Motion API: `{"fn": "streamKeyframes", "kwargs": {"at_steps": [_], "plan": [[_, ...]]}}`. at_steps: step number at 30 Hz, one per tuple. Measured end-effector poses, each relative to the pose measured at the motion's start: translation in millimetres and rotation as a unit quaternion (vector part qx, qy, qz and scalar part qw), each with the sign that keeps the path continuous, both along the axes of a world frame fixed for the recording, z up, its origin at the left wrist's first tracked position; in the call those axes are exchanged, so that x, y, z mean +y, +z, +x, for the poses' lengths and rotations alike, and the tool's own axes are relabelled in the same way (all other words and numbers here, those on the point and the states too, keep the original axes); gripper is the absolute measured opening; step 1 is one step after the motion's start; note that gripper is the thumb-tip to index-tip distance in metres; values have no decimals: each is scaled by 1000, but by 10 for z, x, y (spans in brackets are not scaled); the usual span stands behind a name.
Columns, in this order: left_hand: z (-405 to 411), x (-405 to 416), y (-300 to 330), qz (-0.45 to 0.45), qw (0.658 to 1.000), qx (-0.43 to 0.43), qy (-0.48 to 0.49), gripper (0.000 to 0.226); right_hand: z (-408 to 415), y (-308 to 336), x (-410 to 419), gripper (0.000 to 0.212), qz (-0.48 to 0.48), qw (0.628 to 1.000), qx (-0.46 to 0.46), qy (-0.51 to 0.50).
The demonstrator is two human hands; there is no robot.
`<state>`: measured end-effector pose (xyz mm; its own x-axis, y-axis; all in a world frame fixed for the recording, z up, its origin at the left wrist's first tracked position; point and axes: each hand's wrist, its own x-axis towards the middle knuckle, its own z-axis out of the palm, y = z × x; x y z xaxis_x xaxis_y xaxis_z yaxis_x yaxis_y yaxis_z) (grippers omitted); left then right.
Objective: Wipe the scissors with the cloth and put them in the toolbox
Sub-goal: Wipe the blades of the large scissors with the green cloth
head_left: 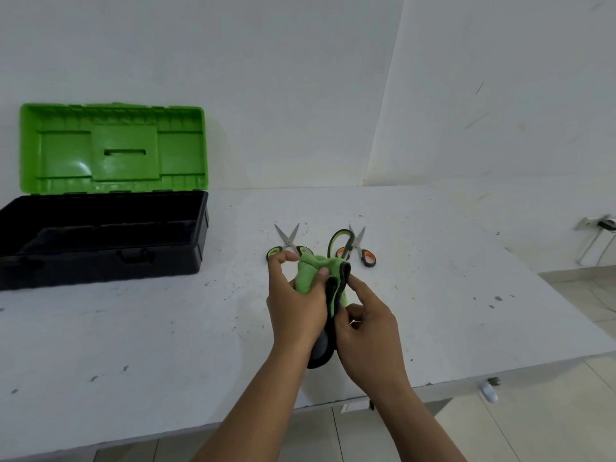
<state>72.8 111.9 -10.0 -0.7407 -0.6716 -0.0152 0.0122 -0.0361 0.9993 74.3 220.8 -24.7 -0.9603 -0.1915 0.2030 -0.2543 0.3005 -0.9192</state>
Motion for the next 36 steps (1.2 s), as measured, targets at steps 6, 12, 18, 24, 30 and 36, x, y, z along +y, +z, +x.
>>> {"fn": "streamKeyframes", "kwargs": {"at_steps": [6,12,18,24,30,36], "plan": [[-35,-13,-53,-50,999,13,12,16,-29,15,-27,48,10,1000,1,-1],[1,-108,-16,-20,999,34,1,10,16,32,-20,51,-20,1000,17,13],[13,-112,12,-29,999,33,6,12,3,36,-4,49,-12,999,24,23],[-39,-167,35,-1,999,31,6,12,14,41,4,50,-17,999,26,21],[-90,-113,46,20,1000,11,-4,14,-49,64,29,50,-15,999,22,23],[-232,-136,97,77,997,9,4,13,-57,47,117,50,1,999,26,23]]}}
